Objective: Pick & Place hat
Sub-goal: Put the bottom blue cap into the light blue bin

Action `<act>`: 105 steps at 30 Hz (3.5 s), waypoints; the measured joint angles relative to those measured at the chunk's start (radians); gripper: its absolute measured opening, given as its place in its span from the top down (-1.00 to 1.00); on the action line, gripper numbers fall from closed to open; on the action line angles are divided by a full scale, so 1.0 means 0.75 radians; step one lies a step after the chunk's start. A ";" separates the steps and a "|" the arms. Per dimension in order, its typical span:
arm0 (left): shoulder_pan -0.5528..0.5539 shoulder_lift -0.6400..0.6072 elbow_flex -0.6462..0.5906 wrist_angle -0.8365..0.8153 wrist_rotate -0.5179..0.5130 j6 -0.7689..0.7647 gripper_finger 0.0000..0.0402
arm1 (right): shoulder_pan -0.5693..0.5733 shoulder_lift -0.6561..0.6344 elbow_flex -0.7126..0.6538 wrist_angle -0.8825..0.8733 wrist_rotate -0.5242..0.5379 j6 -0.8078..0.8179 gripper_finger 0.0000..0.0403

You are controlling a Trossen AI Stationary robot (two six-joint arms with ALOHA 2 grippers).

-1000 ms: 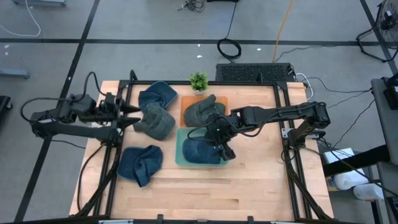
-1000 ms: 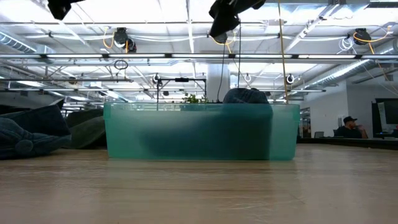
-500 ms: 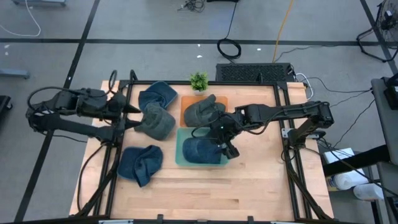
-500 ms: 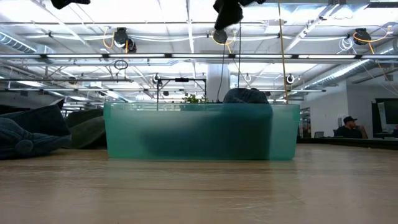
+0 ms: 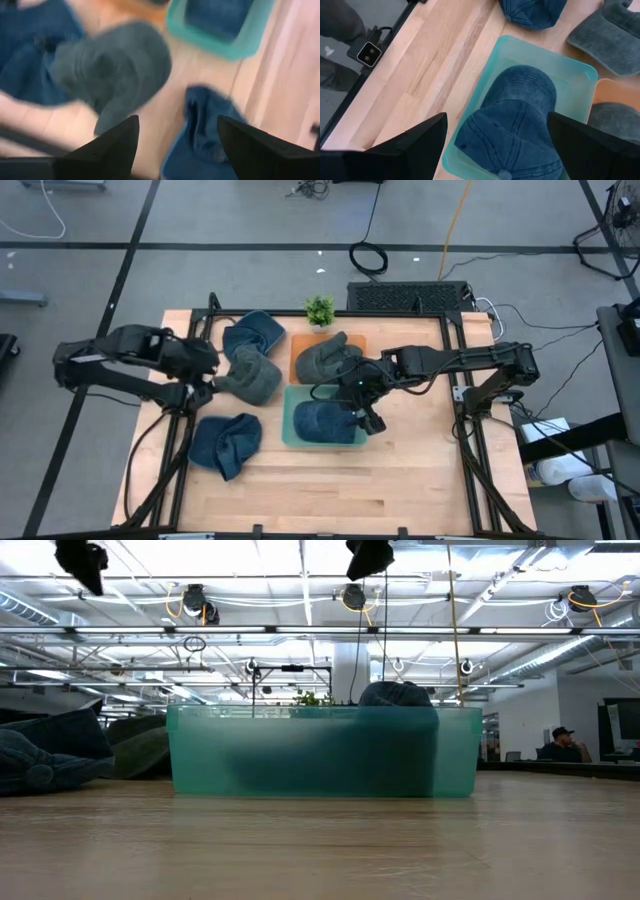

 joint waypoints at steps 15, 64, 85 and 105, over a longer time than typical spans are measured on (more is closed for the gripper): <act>0.045 0.291 -0.026 -0.180 0.135 0.252 -0.33 | 0.001 0.000 0.000 -0.001 0.000 0.003 -0.64; 0.056 0.436 -0.727 0.441 0.472 0.352 -0.36 | 0.002 0.000 -0.001 0.011 -0.005 0.037 -0.64; 0.050 0.627 -0.727 0.452 0.525 0.345 -0.26 | 0.002 0.000 -0.001 0.019 -0.003 0.032 -0.63; 0.050 0.625 -0.723 0.447 0.707 0.282 0.92 | 0.002 -0.001 -0.001 0.079 -0.001 0.036 -0.63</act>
